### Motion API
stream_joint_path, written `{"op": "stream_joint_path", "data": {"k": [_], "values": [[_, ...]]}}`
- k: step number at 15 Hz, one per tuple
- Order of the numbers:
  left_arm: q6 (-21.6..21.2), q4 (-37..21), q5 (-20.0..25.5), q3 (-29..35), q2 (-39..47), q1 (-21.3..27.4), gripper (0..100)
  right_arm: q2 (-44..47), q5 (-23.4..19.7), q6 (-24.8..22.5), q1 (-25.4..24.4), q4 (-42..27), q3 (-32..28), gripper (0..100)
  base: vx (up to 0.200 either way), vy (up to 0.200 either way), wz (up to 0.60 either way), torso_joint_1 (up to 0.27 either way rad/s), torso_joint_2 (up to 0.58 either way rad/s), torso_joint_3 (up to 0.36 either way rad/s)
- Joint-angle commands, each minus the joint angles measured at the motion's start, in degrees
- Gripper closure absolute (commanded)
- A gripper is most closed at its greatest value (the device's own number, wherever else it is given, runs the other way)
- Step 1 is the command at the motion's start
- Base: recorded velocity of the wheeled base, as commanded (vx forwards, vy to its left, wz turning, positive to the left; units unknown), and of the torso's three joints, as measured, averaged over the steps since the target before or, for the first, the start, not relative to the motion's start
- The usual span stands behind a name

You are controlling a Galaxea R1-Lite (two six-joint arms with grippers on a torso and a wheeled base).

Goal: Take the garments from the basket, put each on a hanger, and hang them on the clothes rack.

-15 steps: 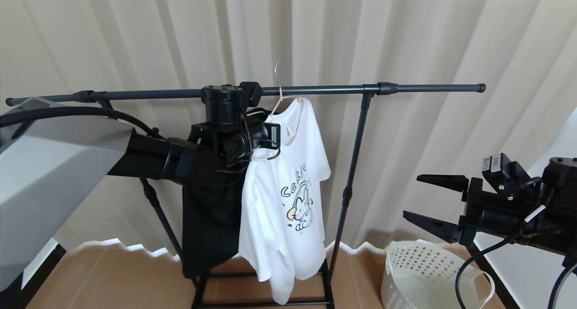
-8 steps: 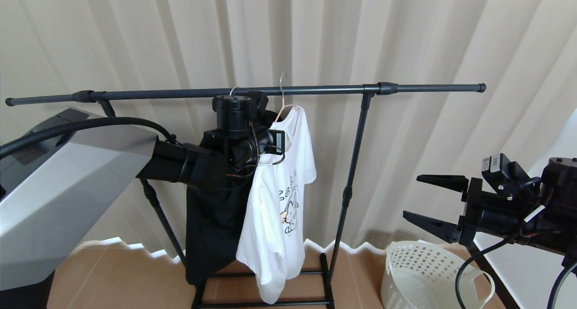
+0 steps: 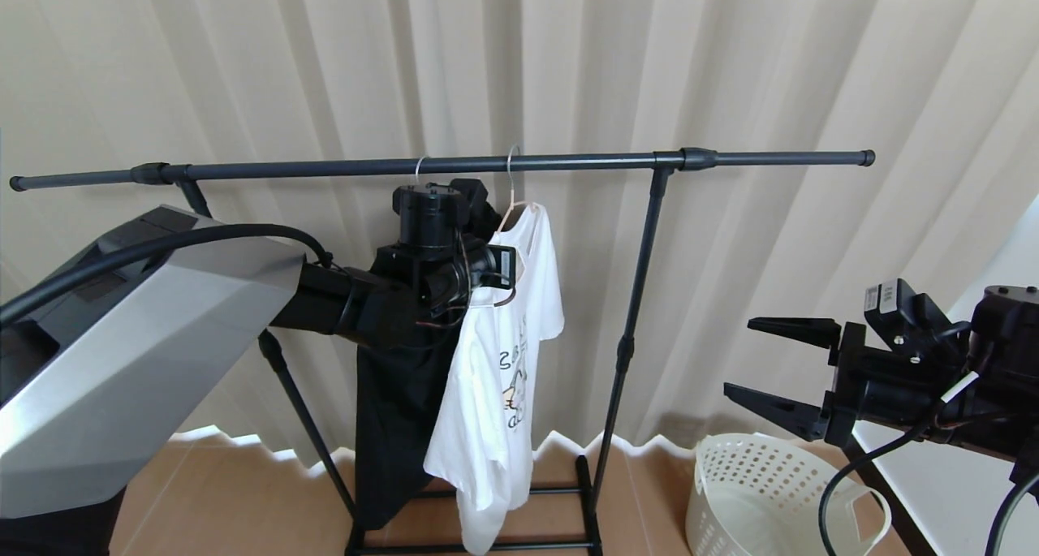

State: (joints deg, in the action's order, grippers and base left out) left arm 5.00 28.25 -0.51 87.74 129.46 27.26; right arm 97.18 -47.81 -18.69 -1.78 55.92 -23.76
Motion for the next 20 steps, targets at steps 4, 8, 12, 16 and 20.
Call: {"op": "stream_joint_path", "data": {"k": [4, 8, 12, 16, 20], "values": [[0.19, -0.12, -0.02, -0.2, 0.09, -0.1, 100, 0.2, 0.0, -0.03, -0.15, 0.07, 0.03, 0, 0.0, 0.0, 0.0, 0.0, 0.0, 0.0], [0.19, -0.03, -0.02, -0.55, -0.09, -0.01, 0, 0.02, 0.0, -0.03, -0.15, 0.07, 0.03, 0, 0.0, 0.0, 0.0, 0.0, 0.0, 0.0], [0.1, -0.12, -0.19, -5.21, -6.07, -0.01, 0, -1.38, 0.0, -0.03, -0.15, 0.07, 0.12, 0, 0.0, 0.0, 0.0, 0.0, 0.0, 0.0], [0.1, 0.32, -0.19, -15.75, -16.44, -0.01, 0, -3.49, 0.97, -0.03, -0.15, -0.02, 0.47, 0, 0.0, 0.0, 0.0, 0.0, 0.0, 0.0], [-0.34, 1.64, -1.51, -25.86, -24.79, -0.01, 0, -6.92, 7.29, 1.55, -0.68, -0.11, 0.91, 0, 0.0, 0.0, 0.0, 0.0, 0.0, 0.0]]}}
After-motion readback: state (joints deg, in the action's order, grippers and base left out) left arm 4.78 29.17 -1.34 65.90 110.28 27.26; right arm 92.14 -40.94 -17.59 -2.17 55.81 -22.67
